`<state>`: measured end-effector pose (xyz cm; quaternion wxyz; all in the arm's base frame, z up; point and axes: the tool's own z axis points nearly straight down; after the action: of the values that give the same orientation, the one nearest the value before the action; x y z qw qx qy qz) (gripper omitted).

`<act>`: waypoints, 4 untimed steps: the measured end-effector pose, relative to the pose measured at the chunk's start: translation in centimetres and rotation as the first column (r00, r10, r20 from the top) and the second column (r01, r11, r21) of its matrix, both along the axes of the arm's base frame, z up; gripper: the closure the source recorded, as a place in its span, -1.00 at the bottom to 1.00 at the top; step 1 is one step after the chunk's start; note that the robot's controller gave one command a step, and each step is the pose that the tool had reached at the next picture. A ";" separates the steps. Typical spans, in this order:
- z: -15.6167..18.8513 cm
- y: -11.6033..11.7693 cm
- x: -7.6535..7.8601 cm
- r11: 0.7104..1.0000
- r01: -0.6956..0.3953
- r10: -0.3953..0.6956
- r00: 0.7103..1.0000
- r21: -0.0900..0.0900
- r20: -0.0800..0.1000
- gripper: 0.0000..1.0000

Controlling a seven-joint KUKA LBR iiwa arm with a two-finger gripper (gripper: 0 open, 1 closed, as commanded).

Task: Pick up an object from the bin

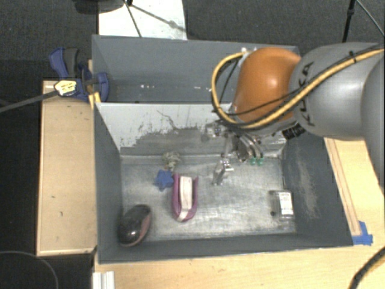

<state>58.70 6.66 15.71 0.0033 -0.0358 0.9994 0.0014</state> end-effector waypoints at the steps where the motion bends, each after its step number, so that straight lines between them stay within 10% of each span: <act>1: -8.8 5.2 -3.7 1.000 -0.006 0.006 1.000 -0.001 -0.008 -1.00; 3: -7.2 9.9 -2.7 0.966 0.259 -0.259 0.966 0.000 -0.004 -1.00; 4: -6.8 10.1 -2.4 0.967 0.255 -0.255 0.967 0.009 0.009 1.00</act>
Offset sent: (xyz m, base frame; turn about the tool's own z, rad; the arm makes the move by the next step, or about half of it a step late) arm -0.0357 0.0492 -0.0871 -0.0014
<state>56.29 16.78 8.86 0.0088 0.0929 0.9956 0.0046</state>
